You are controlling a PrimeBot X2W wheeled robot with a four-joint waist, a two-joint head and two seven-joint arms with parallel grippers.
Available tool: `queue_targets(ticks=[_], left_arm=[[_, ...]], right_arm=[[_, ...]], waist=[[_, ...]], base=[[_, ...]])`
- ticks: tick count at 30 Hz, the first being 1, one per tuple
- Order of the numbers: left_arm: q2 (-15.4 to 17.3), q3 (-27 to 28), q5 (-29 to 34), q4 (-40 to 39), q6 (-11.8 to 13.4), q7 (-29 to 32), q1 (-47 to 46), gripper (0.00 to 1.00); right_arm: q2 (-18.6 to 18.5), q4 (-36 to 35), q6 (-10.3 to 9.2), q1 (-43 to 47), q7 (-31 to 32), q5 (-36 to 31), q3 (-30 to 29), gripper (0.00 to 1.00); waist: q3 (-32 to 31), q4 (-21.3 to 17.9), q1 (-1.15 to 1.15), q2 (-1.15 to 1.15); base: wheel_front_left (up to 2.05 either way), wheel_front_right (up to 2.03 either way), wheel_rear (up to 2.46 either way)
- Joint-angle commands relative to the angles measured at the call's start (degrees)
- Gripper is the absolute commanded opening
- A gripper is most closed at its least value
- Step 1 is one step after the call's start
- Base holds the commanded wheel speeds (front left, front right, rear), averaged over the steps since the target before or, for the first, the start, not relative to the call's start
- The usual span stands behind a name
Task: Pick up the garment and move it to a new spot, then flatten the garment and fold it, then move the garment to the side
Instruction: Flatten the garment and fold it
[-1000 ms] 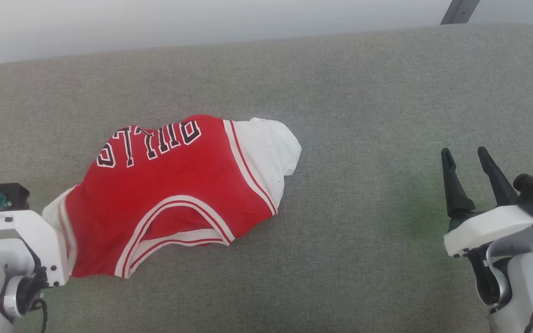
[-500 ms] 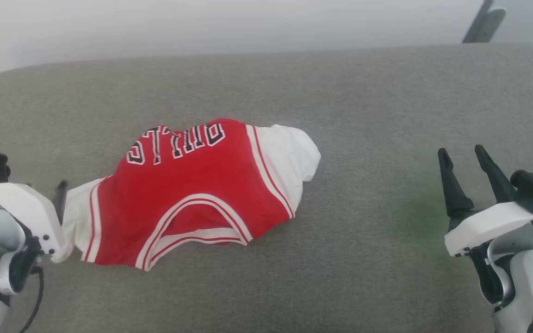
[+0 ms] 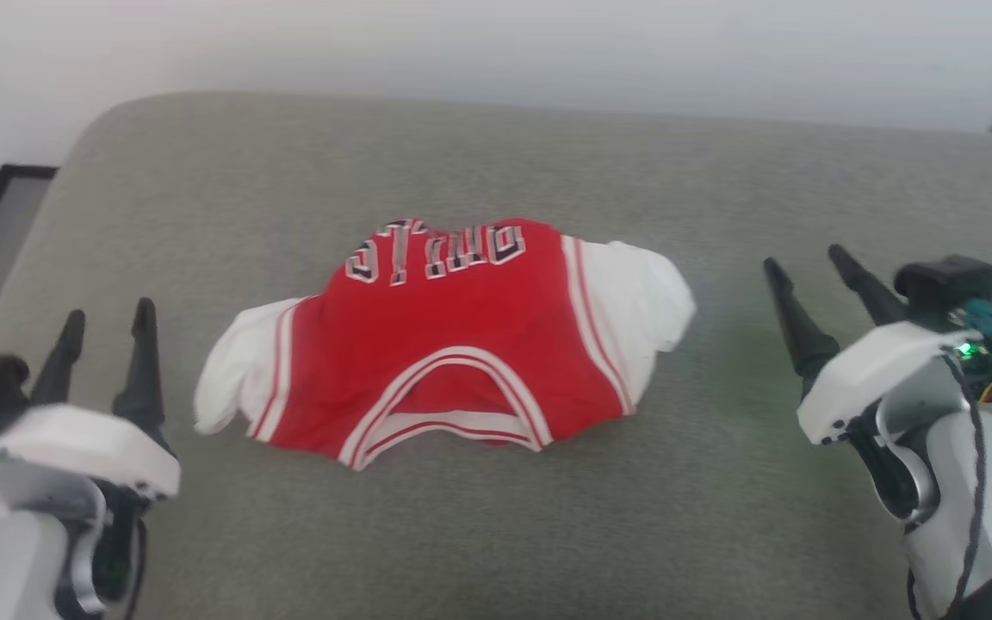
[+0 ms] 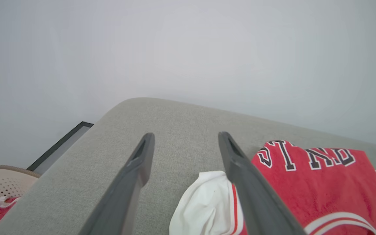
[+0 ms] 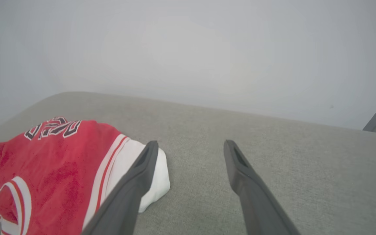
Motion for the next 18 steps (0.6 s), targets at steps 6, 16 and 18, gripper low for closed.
queue_targets(ticks=[6, 16, 18], left_arm=[[-3.5, 1.3, 0.0, -0.6, -1.7, -5.9, 2.8, 1.00], [-10.4, 4.7, 3.0, -0.3, -4.7, -7.6, 3.9, 1.00], [-12.1, 5.7, 4.3, -0.2, -5.6, -7.6, 4.1, 1.00]], right_arm=[[-2.7, 4.2, 0.02, -4.1, 7.0, 2.6, 5.0, 1.00], [-7.0, 13.0, 0.02, -10.0, 19.3, 6.9, 11.9, 1.00], [-7.4, 14.9, 0.02, -11.0, 21.7, 8.1, 13.3, 1.00]], waist=[[0.8, 4.4, 0.00, 0.00], [2.8, 9.6, 0.00, 0.00], [3.2, 10.4, 0.00, 0.00]], base=[[0.00, 0.00, 0.00], [0.00, 0.00, 0.00], [0.00, 0.00, 0.00]])
